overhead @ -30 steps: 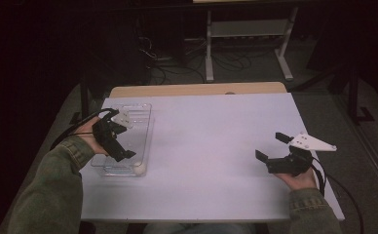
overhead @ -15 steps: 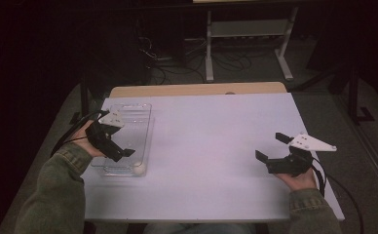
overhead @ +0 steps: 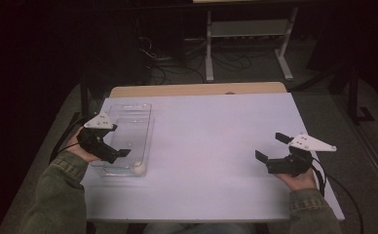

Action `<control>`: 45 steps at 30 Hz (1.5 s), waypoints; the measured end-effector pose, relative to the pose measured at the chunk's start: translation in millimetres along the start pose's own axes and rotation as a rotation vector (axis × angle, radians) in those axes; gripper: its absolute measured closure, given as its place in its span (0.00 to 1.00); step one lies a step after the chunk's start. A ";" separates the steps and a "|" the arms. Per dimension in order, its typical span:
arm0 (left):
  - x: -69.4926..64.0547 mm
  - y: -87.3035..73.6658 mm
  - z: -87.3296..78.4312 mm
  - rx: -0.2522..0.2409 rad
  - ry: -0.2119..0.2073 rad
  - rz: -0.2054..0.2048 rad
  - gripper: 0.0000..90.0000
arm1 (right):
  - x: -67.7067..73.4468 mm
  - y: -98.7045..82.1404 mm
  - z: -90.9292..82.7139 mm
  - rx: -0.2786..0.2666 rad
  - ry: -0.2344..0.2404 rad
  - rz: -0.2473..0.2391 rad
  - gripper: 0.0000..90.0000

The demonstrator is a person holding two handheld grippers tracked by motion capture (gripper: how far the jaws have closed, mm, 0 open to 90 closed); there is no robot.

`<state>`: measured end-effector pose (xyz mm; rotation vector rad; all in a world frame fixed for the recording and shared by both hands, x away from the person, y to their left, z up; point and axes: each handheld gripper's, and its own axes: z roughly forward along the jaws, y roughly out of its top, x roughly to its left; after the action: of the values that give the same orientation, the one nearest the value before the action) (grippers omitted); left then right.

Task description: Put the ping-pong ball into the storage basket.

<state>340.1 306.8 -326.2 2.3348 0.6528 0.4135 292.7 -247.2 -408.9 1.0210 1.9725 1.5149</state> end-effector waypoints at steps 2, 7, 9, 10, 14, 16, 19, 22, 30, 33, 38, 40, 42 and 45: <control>-1.3 -1.3 -0.9 -0.015 0.006 -0.002 0.00 | -0.1 -0.1 0.0 0.000 0.000 0.000 0.00; -4.7 -4.3 -1.6 -0.056 0.033 -0.005 0.00 | 0.0 -0.1 0.0 0.000 0.001 0.000 0.00; -4.5 -6.5 -1.0 -0.073 0.041 -0.013 0.00 | 0.0 0.0 -0.1 -0.001 0.000 0.000 0.00; -4.8 -7.5 -0.6 -0.077 0.046 -0.017 0.00 | 0.0 0.0 -0.2 -0.001 0.000 0.000 0.00; -6.5 -11.1 0.1 -0.106 0.053 -0.027 0.00 | -0.4 -0.2 -0.4 -0.002 0.000 0.002 0.00; -7.3 -13.1 0.9 -0.123 0.048 -0.037 0.00 | -0.5 -0.2 -0.5 -0.001 0.000 0.002 0.00; -8.3 -15.6 0.6 -0.153 0.045 -0.047 0.00 | -0.2 -0.4 -0.2 -0.001 0.000 0.002 0.00; -8.8 -18.0 0.3 -0.177 0.050 -0.062 0.00 | -0.2 -0.4 0.0 0.000 0.000 0.001 0.00; -10.9 -25.4 1.4 -0.232 0.075 -0.086 0.00 | -0.4 -0.5 -0.2 0.000 0.000 0.002 0.00; -13.7 -27.4 4.4 -0.238 0.087 -0.087 0.00 | 0.0 -0.5 0.1 0.001 0.002 0.001 0.00; -15.4 -31.7 7.3 -0.262 0.103 -0.111 0.00 | 0.0 -0.5 0.0 0.000 0.002 0.002 0.00; -15.4 -34.6 7.3 -0.269 0.110 -0.119 0.00 | 0.0 -0.4 -0.1 -0.002 0.002 0.002 0.00; -15.7 -38.1 7.1 -0.288 0.112 -0.133 0.00 | 0.1 -0.4 -0.1 -0.002 0.002 0.002 0.00; -15.9 -44.0 6.7 -0.315 0.116 -0.158 0.00 | 0.3 -0.6 0.0 -0.005 0.005 0.001 0.00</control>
<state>315.0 323.1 -362.7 1.9584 0.7623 0.5404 292.4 -247.0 -409.5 1.0177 1.9710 1.5230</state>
